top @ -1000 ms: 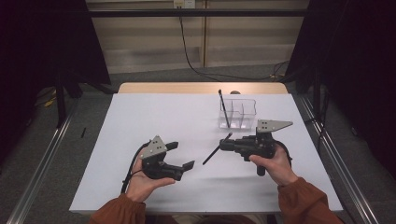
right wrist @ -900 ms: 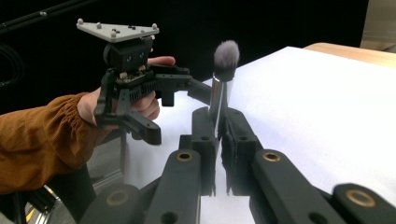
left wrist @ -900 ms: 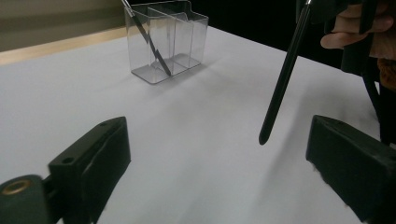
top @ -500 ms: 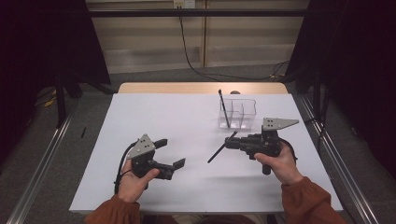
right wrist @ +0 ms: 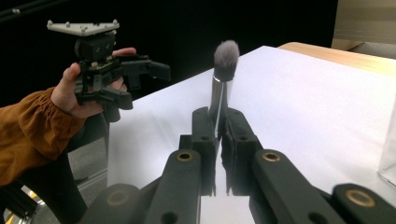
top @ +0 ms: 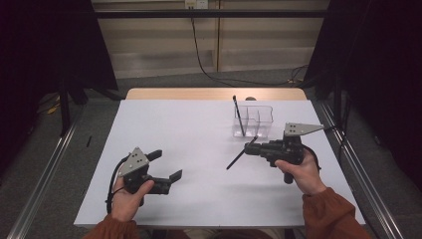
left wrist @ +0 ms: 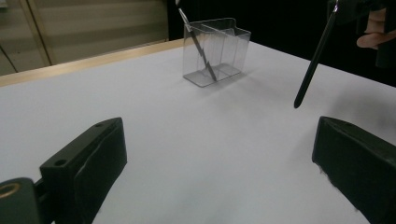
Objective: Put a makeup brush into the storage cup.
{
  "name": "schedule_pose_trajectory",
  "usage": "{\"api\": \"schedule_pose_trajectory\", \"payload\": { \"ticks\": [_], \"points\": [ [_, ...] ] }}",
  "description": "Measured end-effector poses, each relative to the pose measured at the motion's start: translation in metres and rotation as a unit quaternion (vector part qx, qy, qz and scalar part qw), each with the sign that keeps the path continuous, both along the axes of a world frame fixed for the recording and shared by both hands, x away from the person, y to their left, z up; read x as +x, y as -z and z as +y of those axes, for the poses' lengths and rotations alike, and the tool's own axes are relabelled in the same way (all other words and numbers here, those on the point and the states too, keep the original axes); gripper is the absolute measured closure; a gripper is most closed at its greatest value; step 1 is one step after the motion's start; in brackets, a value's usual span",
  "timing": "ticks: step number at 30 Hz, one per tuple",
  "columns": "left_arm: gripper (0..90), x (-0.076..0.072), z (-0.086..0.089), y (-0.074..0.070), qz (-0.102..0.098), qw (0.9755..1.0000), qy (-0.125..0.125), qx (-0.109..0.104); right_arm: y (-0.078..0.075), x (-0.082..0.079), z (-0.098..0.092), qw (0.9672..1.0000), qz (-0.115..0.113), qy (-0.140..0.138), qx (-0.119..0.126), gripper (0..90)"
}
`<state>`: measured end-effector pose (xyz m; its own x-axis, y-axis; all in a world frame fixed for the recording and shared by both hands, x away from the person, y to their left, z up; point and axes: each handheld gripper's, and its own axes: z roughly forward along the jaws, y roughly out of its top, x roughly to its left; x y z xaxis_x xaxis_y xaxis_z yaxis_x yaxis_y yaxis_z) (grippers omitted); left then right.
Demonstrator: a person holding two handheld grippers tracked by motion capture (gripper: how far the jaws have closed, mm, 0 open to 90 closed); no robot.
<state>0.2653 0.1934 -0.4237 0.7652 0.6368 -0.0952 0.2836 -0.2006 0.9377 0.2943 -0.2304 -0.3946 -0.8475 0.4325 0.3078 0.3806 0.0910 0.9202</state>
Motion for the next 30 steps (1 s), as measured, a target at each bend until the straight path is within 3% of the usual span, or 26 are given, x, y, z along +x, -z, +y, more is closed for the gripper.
{"api": "schedule_pose_trajectory", "payload": {
  "ticks": [8,23,30],
  "points": [
    [3.3,-0.007,0.017,0.001,-0.008,0.9997,-0.023,-0.001,-0.004,0.003,-0.009,0.9998,0.002,0.019,-0.006,84.5],
    [2.8,-0.016,0.039,0.009,-0.019,0.9968,-0.071,-0.031,-0.016,0.018,-0.019,0.9985,-0.004,0.047,-0.027,84.5],
    [2.8,-0.016,0.046,0.014,-0.025,0.9965,-0.077,-0.017,-0.027,0.026,-0.026,0.9974,-0.012,0.062,-0.035,84.5]
  ]
}}
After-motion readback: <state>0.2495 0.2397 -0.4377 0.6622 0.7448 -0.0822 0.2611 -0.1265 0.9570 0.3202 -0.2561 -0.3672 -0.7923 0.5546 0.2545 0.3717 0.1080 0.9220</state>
